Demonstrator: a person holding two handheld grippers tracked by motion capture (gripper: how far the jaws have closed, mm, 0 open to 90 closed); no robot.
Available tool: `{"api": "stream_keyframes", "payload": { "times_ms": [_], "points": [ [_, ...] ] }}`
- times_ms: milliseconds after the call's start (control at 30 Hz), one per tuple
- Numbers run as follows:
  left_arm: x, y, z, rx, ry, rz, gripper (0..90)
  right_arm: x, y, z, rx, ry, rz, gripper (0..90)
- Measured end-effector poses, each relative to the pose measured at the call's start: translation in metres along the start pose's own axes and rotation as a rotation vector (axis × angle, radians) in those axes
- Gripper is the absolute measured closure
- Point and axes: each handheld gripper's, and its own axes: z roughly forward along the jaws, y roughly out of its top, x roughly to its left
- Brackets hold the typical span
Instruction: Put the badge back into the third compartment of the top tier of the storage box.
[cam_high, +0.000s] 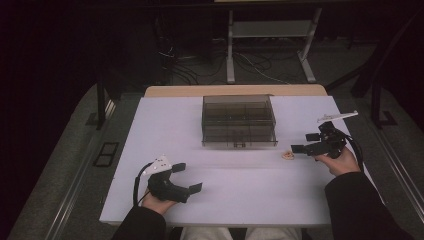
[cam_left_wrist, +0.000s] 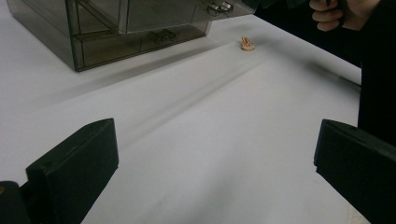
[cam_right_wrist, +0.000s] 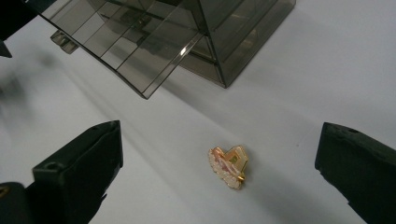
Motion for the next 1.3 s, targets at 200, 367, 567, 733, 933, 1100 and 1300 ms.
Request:
{"api": "stream_keyframes", "payload": {
  "times_ms": [200, 367, 567, 733, 933, 1100, 1300],
  "points": [
    [0.000, 0.000, 0.000, 0.002, -0.001, 0.002, 0.0, -0.005, 0.000, 0.005, 0.011, -0.004, 0.017, 0.4],
    [0.000, 0.000, 0.001, 0.004, -0.002, 0.003, 0.0, -0.009, 0.000, 0.011, 0.018, -0.001, 0.022, 0.4],
    [0.000, 0.000, 0.001, 0.005, -0.003, 0.004, 0.0, -0.012, -0.001, 0.018, 0.026, 0.001, 0.019, 0.4],
    [0.000, 0.000, 0.001, 0.006, -0.004, 0.006, 0.0, -0.013, -0.001, 0.025, 0.046, 0.001, 0.014, 0.4],
    [0.000, 0.000, 0.002, 0.009, -0.007, 0.007, 0.0, -0.013, -0.001, 0.032, 0.063, 0.002, 0.006, 0.4],
    [0.000, 0.000, 0.003, 0.013, -0.010, 0.006, 0.0, -0.012, -0.001, 0.036, 0.081, 0.002, 0.000, 0.4],
    [0.000, 0.000, 0.003, 0.014, -0.010, 0.005, 0.0, -0.011, -0.001, 0.040, 0.093, 0.006, -0.012, 0.3]
  ]
}}
